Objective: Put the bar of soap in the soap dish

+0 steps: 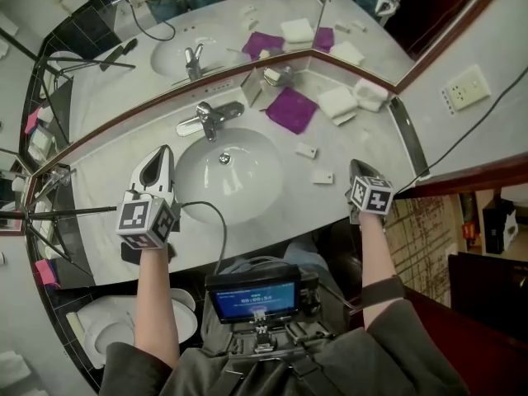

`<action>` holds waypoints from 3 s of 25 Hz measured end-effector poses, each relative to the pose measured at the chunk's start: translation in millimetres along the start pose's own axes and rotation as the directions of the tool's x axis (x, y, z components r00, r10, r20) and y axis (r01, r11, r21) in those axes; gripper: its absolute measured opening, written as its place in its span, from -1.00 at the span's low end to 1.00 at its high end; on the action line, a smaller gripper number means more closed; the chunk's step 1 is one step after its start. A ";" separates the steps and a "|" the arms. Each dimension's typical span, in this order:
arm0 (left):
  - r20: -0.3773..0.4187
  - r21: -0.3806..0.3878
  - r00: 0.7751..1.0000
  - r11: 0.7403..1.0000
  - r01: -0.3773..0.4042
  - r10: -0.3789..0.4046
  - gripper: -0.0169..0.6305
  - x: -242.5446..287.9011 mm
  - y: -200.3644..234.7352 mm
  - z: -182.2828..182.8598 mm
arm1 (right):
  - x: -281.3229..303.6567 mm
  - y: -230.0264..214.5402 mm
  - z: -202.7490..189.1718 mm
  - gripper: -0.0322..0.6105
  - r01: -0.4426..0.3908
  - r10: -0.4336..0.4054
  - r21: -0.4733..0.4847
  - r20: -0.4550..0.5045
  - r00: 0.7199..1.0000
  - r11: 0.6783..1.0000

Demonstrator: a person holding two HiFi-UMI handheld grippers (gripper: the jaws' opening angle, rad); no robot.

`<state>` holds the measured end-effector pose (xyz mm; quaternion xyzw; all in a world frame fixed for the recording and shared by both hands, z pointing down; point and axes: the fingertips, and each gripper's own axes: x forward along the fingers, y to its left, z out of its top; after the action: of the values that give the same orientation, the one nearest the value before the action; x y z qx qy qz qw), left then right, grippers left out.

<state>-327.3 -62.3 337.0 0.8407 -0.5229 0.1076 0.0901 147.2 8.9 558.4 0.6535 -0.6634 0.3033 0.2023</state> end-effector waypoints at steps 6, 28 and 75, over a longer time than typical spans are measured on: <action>0.014 0.045 1.000 0.999 0.023 -0.024 -0.95 3.7 -14.3 9.2 | 3.2 -1.5 -6.0 -0.85 -0.017 0.018 0.005 -0.007 1.000 1.000; -0.028 0.036 0.984 0.984 -0.174 0.175 -0.95 18.7 -102.4 8.4 | 20.9 -46.7 71.0 -0.85 -0.222 0.226 -0.175 0.006 0.974 0.959; -0.125 -0.267 0.938 0.900 -0.345 0.322 -0.95 71.0 -207.3 -124.8 | 286.8 195.8 174.3 0.08 -0.217 0.194 -0.652 -0.497 0.846 -0.726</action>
<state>-121.2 0.1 468.3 0.7121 -0.6652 0.0779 0.2106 -42.6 -328.3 594.1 -0.1236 -0.6943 -0.4156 0.5744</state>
